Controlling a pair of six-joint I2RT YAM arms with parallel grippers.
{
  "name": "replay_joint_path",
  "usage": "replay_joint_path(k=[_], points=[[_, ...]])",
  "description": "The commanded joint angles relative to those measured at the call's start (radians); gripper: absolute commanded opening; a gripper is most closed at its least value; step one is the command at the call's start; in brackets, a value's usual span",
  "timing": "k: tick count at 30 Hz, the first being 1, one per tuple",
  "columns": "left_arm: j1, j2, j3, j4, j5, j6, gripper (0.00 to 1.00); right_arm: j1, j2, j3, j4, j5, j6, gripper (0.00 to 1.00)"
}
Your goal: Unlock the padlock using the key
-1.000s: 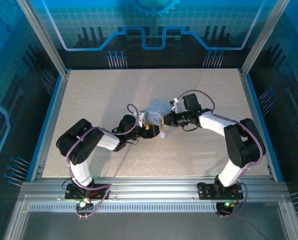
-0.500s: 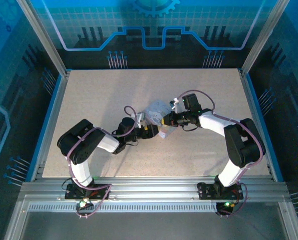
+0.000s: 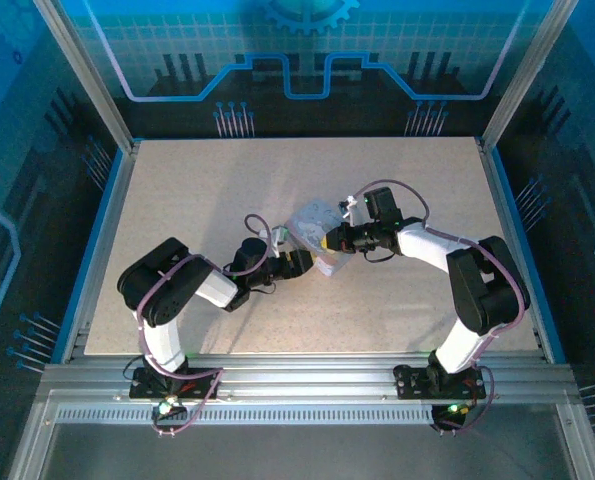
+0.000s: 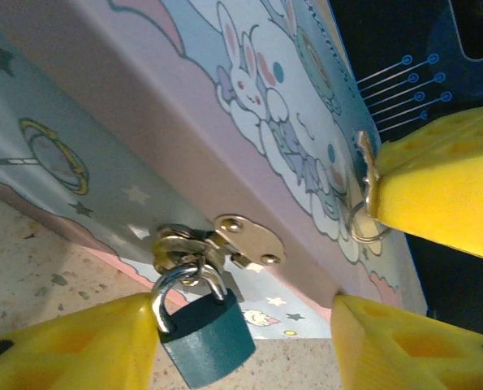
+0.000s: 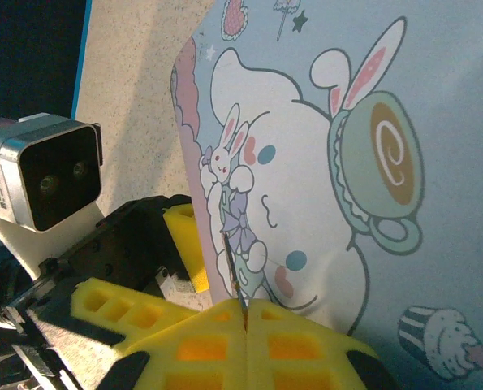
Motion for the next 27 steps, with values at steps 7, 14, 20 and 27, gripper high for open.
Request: replay_joint_path(k=[7, 14, 20, 27], points=[[-0.009, 0.027, -0.009, 0.049, -0.022, -0.010, 0.53, 0.002, 0.043, 0.004, -0.061, 0.035, 0.000, 0.01], [-0.012, 0.026, -0.015, 0.036, -0.056, -0.020, 0.48, 0.005, 0.050, 0.011, -0.063, 0.037, 0.006, 0.01], [-0.018, 0.033, -0.007, 0.021, -0.068, -0.024, 0.44, 0.007, 0.059, 0.022, -0.085, 0.043, 0.008, 0.01], [-0.032, 0.018, 0.006, -0.057, -0.110, -0.014, 0.43, 0.007, 0.065, 0.023, -0.107, 0.059, 0.011, 0.01]])
